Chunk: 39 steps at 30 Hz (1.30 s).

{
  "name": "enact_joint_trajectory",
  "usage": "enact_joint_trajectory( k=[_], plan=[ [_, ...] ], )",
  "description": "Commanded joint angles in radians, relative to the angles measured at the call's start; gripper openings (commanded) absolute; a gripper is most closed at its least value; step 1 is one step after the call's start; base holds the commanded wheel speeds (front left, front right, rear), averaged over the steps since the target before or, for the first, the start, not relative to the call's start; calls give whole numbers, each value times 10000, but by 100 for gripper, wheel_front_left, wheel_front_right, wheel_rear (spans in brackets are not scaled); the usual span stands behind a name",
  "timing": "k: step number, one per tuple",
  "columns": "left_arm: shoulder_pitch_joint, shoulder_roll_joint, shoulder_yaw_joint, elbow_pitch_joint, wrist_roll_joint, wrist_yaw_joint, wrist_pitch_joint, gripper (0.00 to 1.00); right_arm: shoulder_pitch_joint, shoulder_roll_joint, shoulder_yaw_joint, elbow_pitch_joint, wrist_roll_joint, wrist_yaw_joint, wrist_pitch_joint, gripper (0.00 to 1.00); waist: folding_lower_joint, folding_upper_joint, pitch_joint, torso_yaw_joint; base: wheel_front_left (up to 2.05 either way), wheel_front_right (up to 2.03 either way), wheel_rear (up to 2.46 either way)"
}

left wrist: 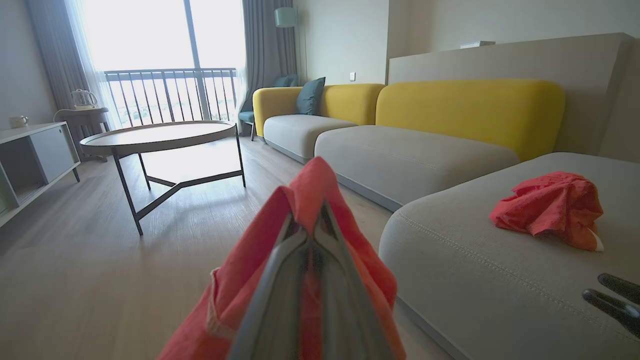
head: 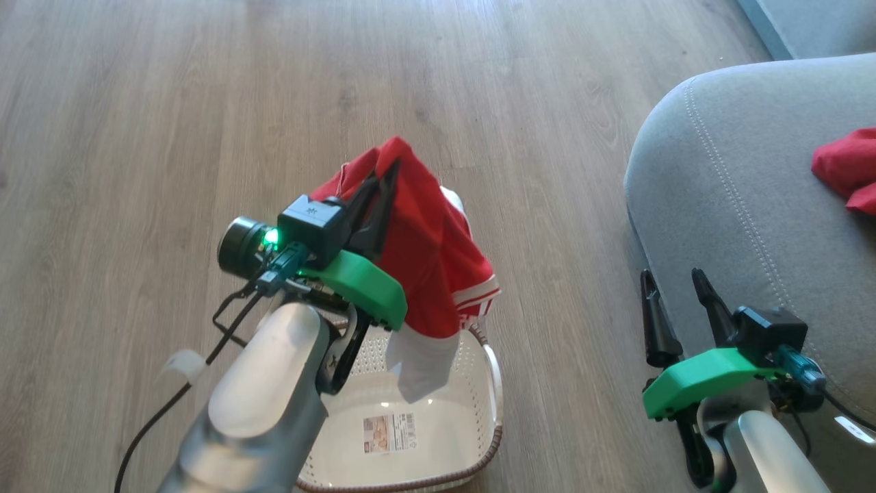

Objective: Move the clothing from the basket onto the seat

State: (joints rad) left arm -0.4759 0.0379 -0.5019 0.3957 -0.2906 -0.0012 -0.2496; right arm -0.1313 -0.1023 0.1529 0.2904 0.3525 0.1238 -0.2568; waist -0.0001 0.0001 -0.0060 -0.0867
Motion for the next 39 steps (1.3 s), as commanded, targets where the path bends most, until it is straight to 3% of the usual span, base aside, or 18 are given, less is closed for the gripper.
enact_joint_trajectory(
  k=[1, 9, 14, 23, 25, 30, 34, 39],
  plan=[
    [-753, 124, 377, -558, 137, -70, -121, 0, -79, 61, 138, -261, -86, 69, -49, 100, 1, -1, -31, -28, 0, 0, 0],
    [-904, 124, 193, -1139, 295, -146, -122, 0, -51, 93, 225, -212, -90, 69, -49, 100, 1, -1, -76, -88, 0, 0, 0],
    [-898, 124, 23, -1482, 354, -123, -122, 0, -530, -446, 1175, -325, 96, 69, -49, 100, 1, -1, -9, -40, 0, 0, 0],
    [-899, 124, -296, -1706, 246, -180, -122, 0, -2926, -2810, 4473, -431, 1125, 69, -49, 100, 1, -1, 110, 204, 0, 0, 0],
    [-897, 124, -340, -1718, 221, -177, -122, 0, -3222, -3044, 4973, -424, 1344, 69, -49, 100, 1, -1, 114, 242, 0, 0, 0],
    [-917, 124, -572, -1704, 149, -200, -122, 0, -4947, -4181, 7808, -328, 2626, 69, 100, 100, 1, -1, 118, 418, 0, 0, 0],
    [-950, 124, -758, -1725, 66, -188, -122, 0, -6292, -4557, 9482, -37, 3149, 69, 105, 100, 1, -1, 121, 538, 0, 0, 0],
    [-955, 124, -1036, -1777, -18, -171, -122, 0, -7478, -4325, 10930, 525, 3641, 69, 109, 100, 1, -1, 122, 742, 0, 0, 0]
  ],
)
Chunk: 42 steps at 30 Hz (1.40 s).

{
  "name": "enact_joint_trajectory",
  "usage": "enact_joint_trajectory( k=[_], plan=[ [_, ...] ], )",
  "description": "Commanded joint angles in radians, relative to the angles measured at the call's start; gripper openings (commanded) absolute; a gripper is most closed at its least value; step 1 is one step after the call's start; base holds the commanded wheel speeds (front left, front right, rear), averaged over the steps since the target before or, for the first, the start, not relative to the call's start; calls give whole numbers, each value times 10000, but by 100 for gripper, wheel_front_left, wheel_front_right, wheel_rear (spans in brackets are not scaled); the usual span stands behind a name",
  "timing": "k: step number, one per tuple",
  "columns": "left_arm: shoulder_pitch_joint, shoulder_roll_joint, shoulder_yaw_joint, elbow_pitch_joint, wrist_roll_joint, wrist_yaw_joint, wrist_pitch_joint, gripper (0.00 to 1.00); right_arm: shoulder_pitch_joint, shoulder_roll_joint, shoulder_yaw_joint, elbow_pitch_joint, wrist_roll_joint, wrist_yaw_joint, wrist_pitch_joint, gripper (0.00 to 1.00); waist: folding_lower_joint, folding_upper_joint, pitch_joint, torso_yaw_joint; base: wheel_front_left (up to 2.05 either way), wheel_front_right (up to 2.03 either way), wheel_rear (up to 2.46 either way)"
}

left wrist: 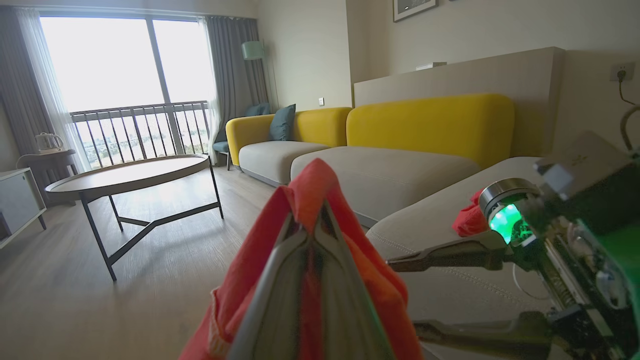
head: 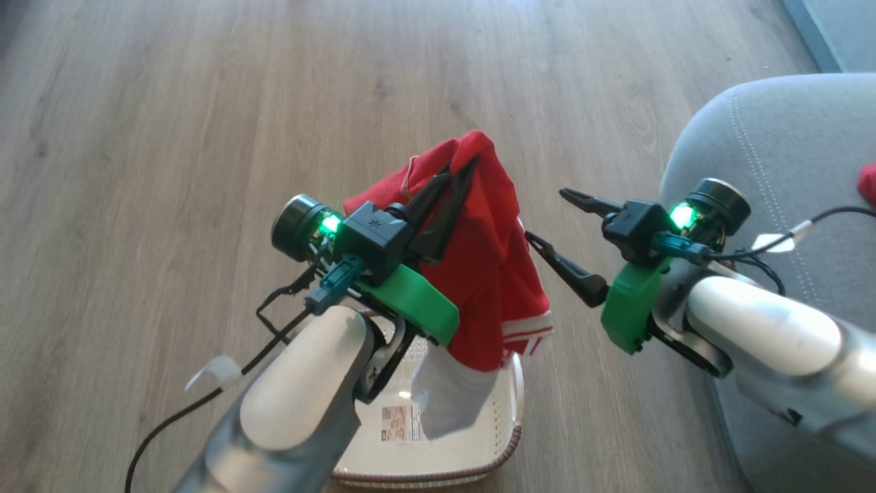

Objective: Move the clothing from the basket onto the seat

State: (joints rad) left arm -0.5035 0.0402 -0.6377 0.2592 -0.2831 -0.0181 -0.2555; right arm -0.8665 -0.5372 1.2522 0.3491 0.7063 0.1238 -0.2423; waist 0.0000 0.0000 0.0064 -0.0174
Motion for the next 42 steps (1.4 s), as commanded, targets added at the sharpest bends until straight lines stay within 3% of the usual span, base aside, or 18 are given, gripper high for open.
enact_joint_trajectory(
  k=[1, 14, 19, 26, 27, 28, 29, 40, 42],
  plan=[
    [-685, 101, 264, -412, -115, -6, -62, 0, -278, 119, 77, 36, 166, 69, 20, 100, 0, 0, -4, 97, 0, 0, 0],
    [-991, 101, -629, -536, -478, 73, -63, 0, 418, 1325, 278, -173, 93, 69, 2007, 100, 0, 0, 17, 775, 0, 0, 0],
    [-1070, 101, -878, -567, -592, 89, -63, 0, 602, 1616, 279, -62, 279, 69, 2077, 100, 0, 0, 59, 891, 0, 0, 0],
    [-1122, 101, -1075, -626, -697, 144, -63, 0, 566, 1882, 279, 769, 216, 69, 1335, 100, 0, 0, 104, 930, 0, 0, 0],
    [-1111, 101, -1094, -627, -709, 148, -63, 0, 550, 1940, 279, 963, 206, 69, 1177, 65, 0, 0, 104, 928, 0, 0, 0],
    [-1102, 101, -1106, -624, -717, 153, -63, 0, 527, 2003, 279, 1160, 209, 69, 956, 16, 0, 0, 102, 923, 0, 0, 0],
    [-1093, 101, -1117, -615, -726, 154, -63, 0, 518, 2068, 280, 1351, 240, 69, 766, 0, 0, 0, 99, 921, 0, 0, 0],
    [-938, 101, -1043, -390, -683, 172, -63, 0, 360, 2304, 212, 2582, 945, 69, -170, 0, 0, 0, 68, 729, 0, 0, 0],
    [-896, 111, -982, -346, -651, 146, -63, 52, 355, 2269, -193, 2547, 1039, 69, -186, 0, 0, 0, 87, 647, 0, 0, 0]
  ],
)
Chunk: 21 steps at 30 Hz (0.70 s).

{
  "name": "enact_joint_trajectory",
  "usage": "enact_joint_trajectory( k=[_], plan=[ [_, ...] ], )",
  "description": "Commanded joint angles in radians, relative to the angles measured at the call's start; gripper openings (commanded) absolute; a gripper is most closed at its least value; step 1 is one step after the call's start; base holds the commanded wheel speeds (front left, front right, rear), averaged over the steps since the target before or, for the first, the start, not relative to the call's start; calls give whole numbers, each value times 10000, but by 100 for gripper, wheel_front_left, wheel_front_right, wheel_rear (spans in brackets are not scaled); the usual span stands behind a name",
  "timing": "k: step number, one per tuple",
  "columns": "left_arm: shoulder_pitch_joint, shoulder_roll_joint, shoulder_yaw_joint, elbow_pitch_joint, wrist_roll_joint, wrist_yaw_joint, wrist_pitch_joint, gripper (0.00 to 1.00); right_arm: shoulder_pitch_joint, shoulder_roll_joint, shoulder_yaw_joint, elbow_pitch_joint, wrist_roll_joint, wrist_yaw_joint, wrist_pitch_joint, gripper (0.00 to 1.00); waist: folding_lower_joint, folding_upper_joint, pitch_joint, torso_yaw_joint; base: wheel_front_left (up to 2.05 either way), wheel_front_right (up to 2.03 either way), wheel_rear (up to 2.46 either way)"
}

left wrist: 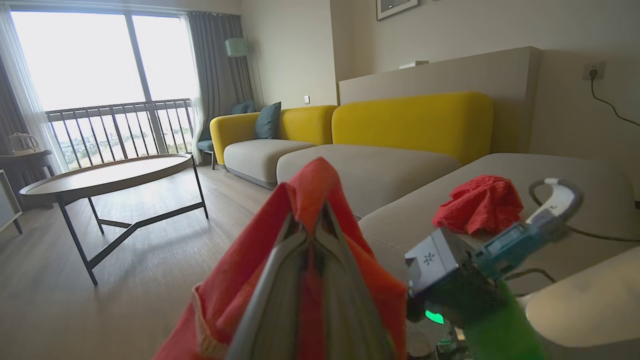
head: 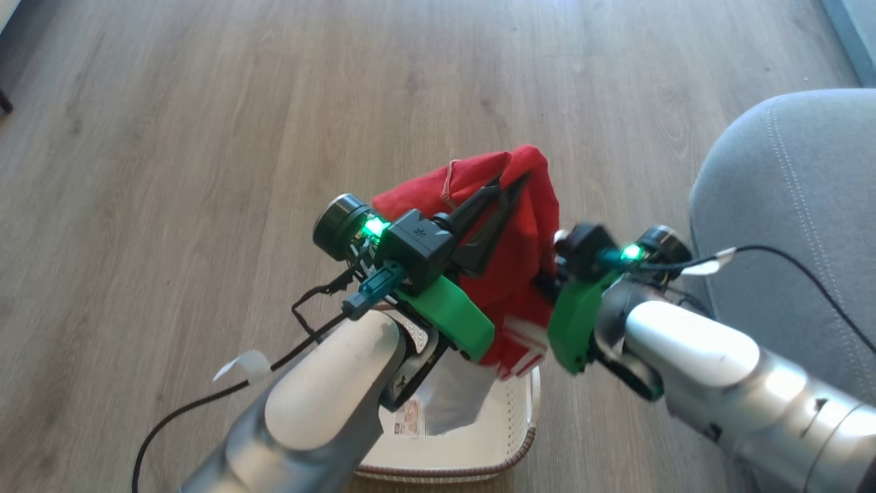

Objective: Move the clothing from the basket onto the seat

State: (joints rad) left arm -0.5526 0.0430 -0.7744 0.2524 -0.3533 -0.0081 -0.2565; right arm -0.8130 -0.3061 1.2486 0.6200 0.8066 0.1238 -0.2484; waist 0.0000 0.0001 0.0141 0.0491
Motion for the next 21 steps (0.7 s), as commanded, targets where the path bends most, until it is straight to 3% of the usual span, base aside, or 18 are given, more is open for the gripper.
enact_joint_trajectory(
  k=[1, 2, 10, 21],
  plan=[
    [-365, 93, 402, -249, 62, 5, -53, 96, -128, -86, -401, -224, 19, 69, -127, 0, 0, -1, 20, -62, 0, 0, 0],
    [-309, 100, 416, -199, 55, -43, -53, 100, -57, -139, -674, -301, -22, 69, -128, 0, 0, -1, 28, -108, 0, 0, 0],
    [140, 274, 530, 470, 145, -519, -53, 100, 703, -558, -2894, -1113, -680, 69, -132, 0, 0, -1, 114, -689, 0, 0, 0],
    [875, 401, 964, 1020, 429, -991, -53, 100, 1379, -734, -5197, -2419, -1524, 69, -133, 0, 0, -1, 221, -2175, 0, 0, 0]
  ],
)
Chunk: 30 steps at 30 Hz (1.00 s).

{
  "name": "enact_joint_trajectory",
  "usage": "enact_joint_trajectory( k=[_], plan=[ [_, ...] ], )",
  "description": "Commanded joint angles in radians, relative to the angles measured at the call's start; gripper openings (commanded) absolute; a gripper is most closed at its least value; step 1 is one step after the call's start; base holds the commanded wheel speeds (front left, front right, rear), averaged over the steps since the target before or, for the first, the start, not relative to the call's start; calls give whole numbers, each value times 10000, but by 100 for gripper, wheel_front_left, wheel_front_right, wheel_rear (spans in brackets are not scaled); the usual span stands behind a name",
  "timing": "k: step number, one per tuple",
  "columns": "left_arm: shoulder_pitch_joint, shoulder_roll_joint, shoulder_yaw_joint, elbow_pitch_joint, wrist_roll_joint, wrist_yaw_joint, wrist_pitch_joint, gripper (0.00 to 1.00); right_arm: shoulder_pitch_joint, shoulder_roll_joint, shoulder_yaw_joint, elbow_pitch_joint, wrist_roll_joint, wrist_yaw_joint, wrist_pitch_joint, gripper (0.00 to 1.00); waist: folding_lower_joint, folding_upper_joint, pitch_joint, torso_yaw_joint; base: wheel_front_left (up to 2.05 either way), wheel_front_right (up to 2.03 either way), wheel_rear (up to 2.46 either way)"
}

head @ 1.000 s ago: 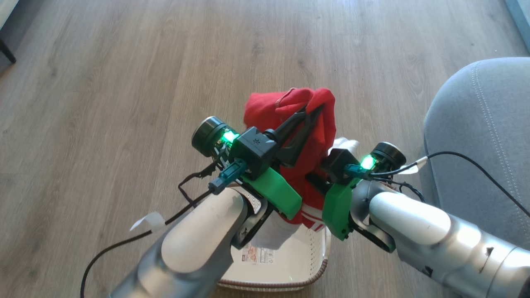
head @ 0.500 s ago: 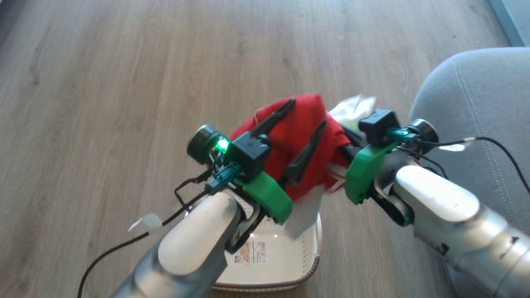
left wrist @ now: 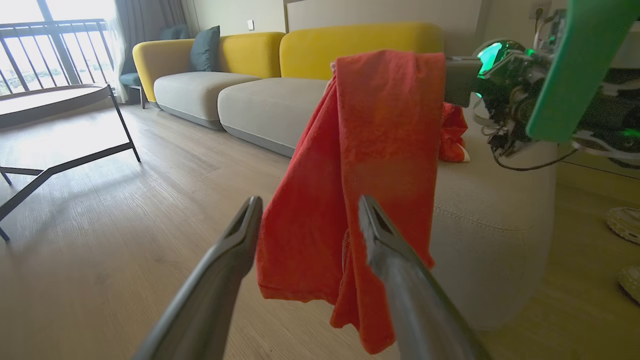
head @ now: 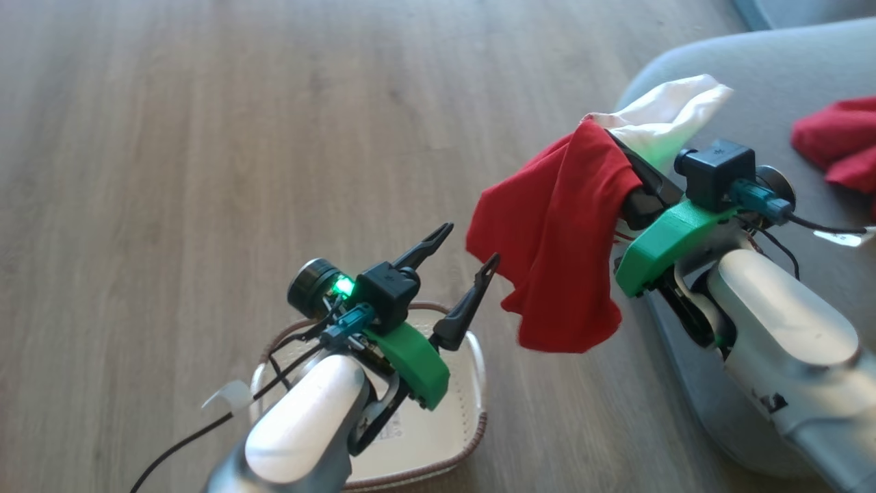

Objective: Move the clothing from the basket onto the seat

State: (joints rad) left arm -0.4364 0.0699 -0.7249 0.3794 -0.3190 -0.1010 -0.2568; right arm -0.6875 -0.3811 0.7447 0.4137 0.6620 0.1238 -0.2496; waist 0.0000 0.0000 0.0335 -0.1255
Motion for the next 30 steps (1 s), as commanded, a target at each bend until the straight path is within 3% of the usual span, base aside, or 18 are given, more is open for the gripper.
enact_joint_trajectory(
  k=[1, 20, 30],
  plan=[
    [-244, 141, 547, -247, 127, -80, -49, 100, 173, 37, -262, -451, -128, 69, -121, 0, 0, 0, 31, -598, 0, 0, 0],
    [329, 150, 1553, -342, 652, -264, -49, 100, 1477, 718, -2194, -1704, -348, 69, -122, 0, 0, 0, 62, -3874, 0, 0, 0],
    [-228, 55, 888, -141, 490, -294, -49, 100, 3049, 692, -4047, -2633, -869, 69, -122, 0, 0, 0, 416, -4148, 0, 0, 0]
  ],
)
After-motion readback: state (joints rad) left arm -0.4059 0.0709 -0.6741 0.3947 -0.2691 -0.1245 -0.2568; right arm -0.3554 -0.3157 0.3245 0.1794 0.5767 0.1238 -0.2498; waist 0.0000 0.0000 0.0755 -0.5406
